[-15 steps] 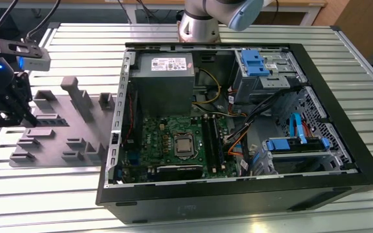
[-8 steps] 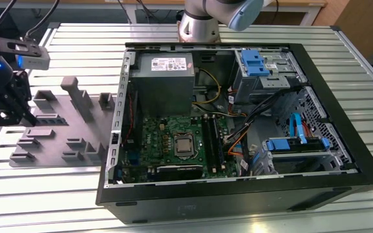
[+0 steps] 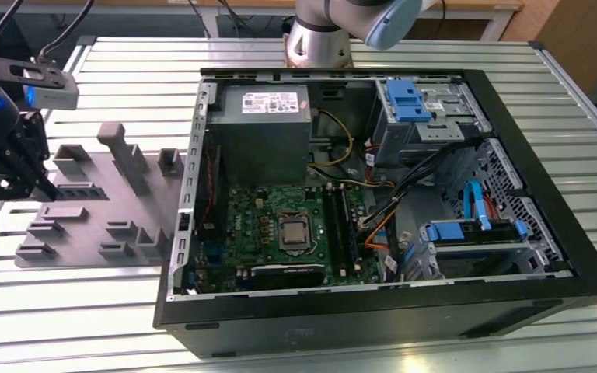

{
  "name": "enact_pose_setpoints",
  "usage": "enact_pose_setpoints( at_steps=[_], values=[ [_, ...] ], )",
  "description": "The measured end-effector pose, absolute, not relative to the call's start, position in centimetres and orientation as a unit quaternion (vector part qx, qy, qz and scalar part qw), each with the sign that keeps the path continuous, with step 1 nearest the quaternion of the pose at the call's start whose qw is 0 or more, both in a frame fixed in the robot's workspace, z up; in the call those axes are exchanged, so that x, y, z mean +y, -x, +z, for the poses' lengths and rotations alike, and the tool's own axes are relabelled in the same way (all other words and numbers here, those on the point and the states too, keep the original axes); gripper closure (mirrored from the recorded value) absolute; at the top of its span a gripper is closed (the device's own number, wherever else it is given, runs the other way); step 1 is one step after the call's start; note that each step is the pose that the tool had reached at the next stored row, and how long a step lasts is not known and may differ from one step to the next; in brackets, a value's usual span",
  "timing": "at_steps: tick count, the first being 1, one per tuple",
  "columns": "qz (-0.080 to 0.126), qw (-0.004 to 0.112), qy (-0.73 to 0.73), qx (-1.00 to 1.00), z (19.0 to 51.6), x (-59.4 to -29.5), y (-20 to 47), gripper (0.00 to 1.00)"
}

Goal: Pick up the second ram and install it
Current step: 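Pick up the second ram and move it above second insertion slot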

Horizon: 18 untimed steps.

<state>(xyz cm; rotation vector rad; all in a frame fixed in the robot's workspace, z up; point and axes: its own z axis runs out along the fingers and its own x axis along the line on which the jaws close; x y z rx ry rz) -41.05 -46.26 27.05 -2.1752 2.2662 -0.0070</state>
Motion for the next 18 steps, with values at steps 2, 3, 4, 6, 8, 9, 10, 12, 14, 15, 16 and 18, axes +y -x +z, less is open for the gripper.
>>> enact_pose_setpoints(
  at_steps=[2, 3, 4, 6, 8, 9, 10, 12, 14, 15, 16, 18],
  values=[
    [-0.002, 0.000, 0.692, 0.721, 27.09, -46.26, 41.05, 0.86],
    [-0.002, 0.000, 0.692, 0.721, 27.12, -46.26, 41.05, 0.86],
    [-0.002, 0.000, 0.692, 0.721, 27.16, -46.26, 41.05, 0.86],
    [-0.002, 0.000, 0.692, 0.721, 27.23, -46.26, 41.05, 0.86],
    [-0.002, 0.000, 0.692, 0.721, 27.28, -46.26, 41.05, 0.86],
    [-0.002, 0.000, 0.692, 0.721, 27.30, -46.26, 41.05, 0.86],
    [-0.002, 0.000, 0.692, 0.721, 27.32, -46.26, 41.05, 0.86],
    [-0.002, 0.000, 0.692, 0.721, 27.35, -46.26, 41.05, 0.86],
    [-0.002, 0.000, 0.692, 0.721, 27.39, -46.26, 41.05, 0.86],
    [-0.002, 0.000, 0.692, 0.721, 27.41, -46.26, 41.05, 0.86],
    [-0.002, 0.000, 0.692, 0.721, 27.42, -46.26, 41.05, 0.86],
    [-0.002, 0.000, 0.692, 0.721, 27.45, -46.26, 41.05, 0.86]
  ],
)
